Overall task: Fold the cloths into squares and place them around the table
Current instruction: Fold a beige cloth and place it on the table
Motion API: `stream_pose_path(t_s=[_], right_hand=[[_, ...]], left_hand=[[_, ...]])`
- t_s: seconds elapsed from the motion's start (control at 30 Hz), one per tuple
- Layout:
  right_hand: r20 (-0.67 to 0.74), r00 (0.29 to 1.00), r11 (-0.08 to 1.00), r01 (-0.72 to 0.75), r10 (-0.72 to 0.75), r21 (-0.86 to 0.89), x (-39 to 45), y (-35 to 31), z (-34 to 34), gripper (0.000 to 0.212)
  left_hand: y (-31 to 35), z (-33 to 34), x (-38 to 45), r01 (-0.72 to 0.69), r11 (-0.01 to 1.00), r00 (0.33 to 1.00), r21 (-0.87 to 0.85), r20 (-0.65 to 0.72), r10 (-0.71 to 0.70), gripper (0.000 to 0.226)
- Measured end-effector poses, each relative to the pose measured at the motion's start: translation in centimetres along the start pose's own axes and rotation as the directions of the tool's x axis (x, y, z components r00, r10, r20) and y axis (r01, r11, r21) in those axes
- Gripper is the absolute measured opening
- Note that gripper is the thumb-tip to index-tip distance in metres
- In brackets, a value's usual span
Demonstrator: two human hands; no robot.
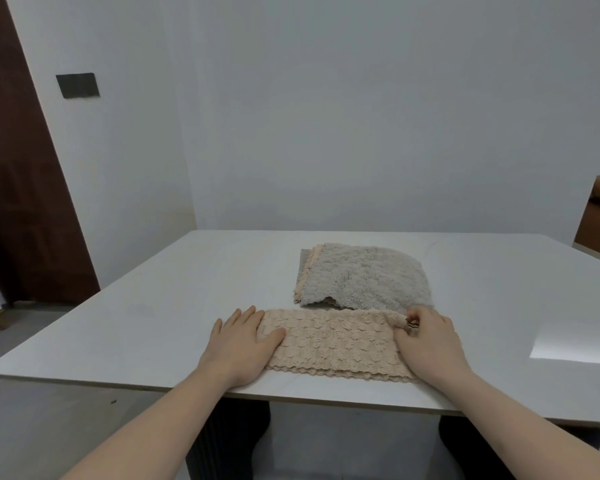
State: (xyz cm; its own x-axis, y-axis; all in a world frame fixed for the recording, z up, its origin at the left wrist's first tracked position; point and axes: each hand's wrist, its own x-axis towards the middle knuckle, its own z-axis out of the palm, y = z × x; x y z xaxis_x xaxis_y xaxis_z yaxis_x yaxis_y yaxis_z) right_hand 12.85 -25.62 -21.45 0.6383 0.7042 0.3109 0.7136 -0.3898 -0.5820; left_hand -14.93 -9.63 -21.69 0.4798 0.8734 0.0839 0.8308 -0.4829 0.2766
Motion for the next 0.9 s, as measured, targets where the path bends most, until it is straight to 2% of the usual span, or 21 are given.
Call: stream_pose_path(t_s=[0.13,0.37,0.5,0.6,0.77,0.9], right_hand=[[-0.055,0.998,0.982,0.052,-0.043,0.182,-0.5,0.2,-0.4,0.012],[-0.04,0.998,0.899,-0.025,0.047,0.437,-0.5,-2.8,-2.0,0.009],[0.107,0.992,0.84,-0.112,0.065,0.531,0.9,-7.2,-3.1,0.015],[0.242,0.967,0.755,-0.214,0.076,0.62,1.7,-10.2,-3.0,0.017],[0.405,0.914,0.657,-0.302,-0.005,0.691,1.1,-14.9,-1.0,0.016],[0.438,0.89,0.642,-0.264,-0.125,0.72,-0.4,-15.7,0.6,0.024]], left_hand=[[-0.1,0.1,-0.1,0.005,0.999,1.0,-0.044,-0.03,-0.006,0.079],[-0.2,-0.3,-0.4,-0.032,0.984,0.988,-0.178,-0.156,0.004,0.063],[-0.5,-0.6,-0.5,-0.071,0.949,0.977,-0.306,-0.211,0.005,0.052],[-0.6,-0.5,-0.6,-0.101,0.932,0.973,-0.347,-0.23,0.02,0.039],[-0.7,-0.5,-0.6,-0.148,0.866,0.965,-0.478,-0.26,0.022,0.02],[-1.1,-0.3,-0.3,-0.162,0.823,0.965,-0.545,-0.261,0.017,0.033]])
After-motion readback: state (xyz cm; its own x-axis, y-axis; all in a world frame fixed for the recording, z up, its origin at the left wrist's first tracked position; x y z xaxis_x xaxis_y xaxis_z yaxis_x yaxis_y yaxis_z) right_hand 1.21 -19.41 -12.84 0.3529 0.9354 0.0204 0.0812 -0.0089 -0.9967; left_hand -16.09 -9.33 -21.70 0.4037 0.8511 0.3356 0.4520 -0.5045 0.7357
